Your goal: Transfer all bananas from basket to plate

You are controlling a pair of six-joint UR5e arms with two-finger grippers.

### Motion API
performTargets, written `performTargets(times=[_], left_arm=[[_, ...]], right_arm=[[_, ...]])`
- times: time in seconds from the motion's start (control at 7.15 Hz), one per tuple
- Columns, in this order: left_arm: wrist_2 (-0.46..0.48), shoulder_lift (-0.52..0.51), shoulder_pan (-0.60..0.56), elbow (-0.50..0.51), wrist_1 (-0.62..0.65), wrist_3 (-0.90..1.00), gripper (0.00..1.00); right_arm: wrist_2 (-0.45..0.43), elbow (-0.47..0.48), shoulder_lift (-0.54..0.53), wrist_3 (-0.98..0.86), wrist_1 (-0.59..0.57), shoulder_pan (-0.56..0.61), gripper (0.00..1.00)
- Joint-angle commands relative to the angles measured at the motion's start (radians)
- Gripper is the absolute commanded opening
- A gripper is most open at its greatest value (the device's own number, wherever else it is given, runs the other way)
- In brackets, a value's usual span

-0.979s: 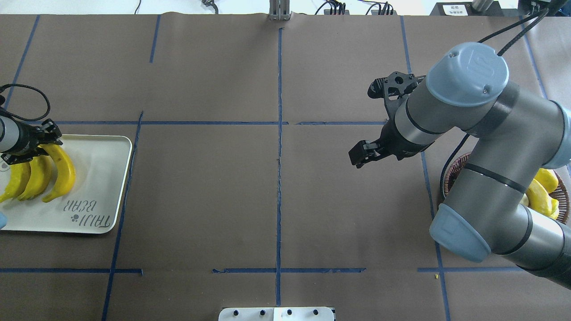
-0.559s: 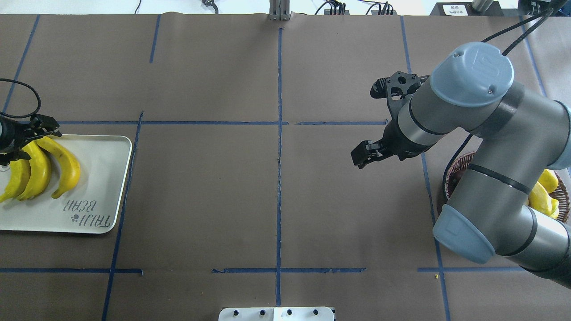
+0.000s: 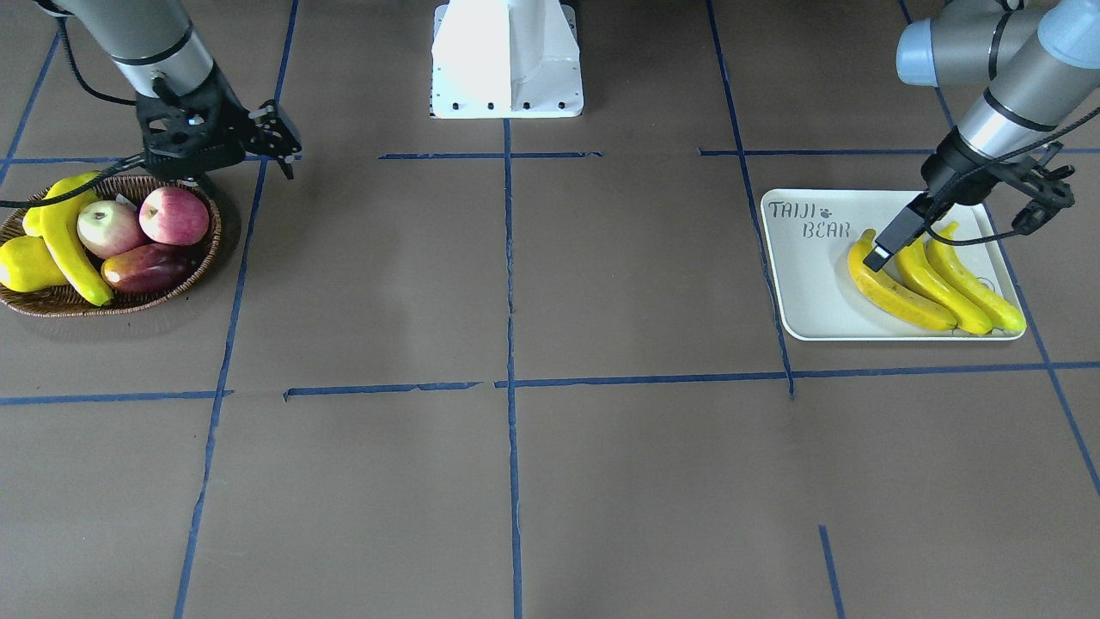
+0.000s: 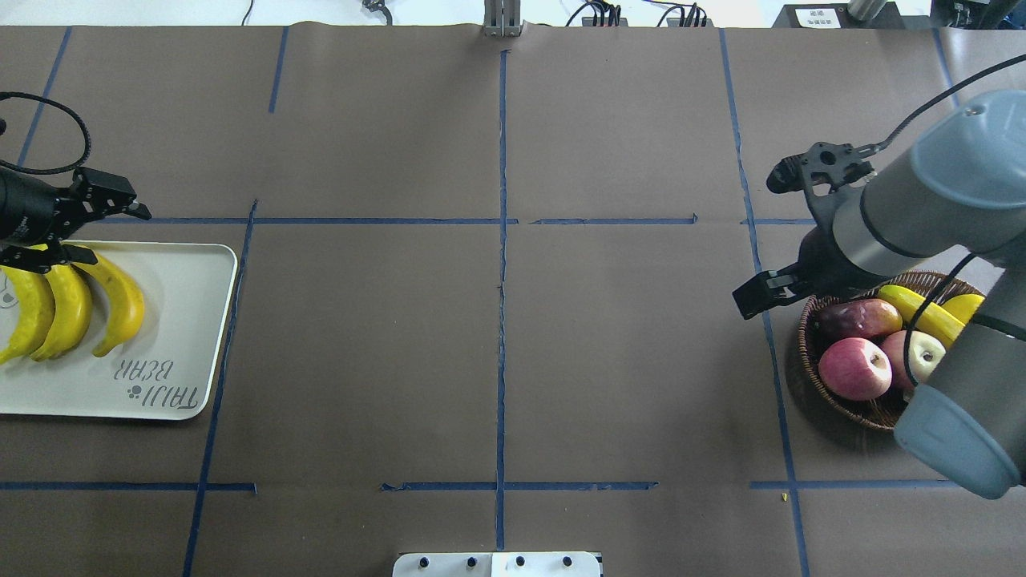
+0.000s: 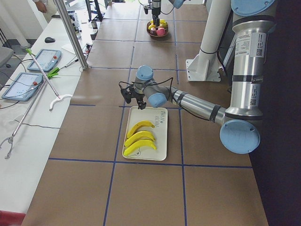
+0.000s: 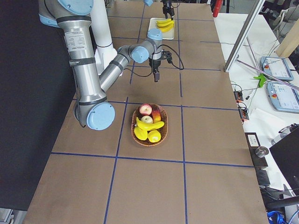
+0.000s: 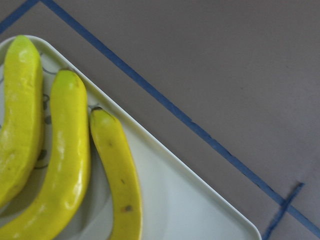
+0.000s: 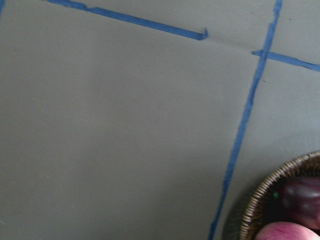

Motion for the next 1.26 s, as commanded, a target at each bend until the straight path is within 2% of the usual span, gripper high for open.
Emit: performTargets(times=[0.0,0.14,0.28,0.56,0.84,1.12], left_arm=[[0.0,-0.022,0.04,-0.031,-0.005,-0.026,1.0],[0.004,-0.047,0.066,-0.03,-0.005,-0.085,1.0],[0.006,-0.053,0.077,-0.031,-0.005,-0.089,1.0],[0.006,-0.053,0.083,-0.031,-0.005,-0.089,1.0],[0.006,-0.054,0.083,-0.031,-0.005,-0.089,1.0],[0.02,-0.053,0.085,-0.03,-0.003,-0.089,1.0]], right_arm=[[0.062,0.043,-0.163,-0.154,0.011,0.101,1.0],[0.075,0.042,-0.261,-0.202,0.097,0.129,1.0],[0.076,0.013,-0.358,-0.203,0.261,0.135,1.0],[0.067,-0.102,-0.458,-0.203,0.465,0.135,1.0],[-0.033,-0.196,-0.465,-0.204,0.506,0.132,0.99],[-0.055,-0.232,-0.465,-0.207,0.497,0.134,0.96]])
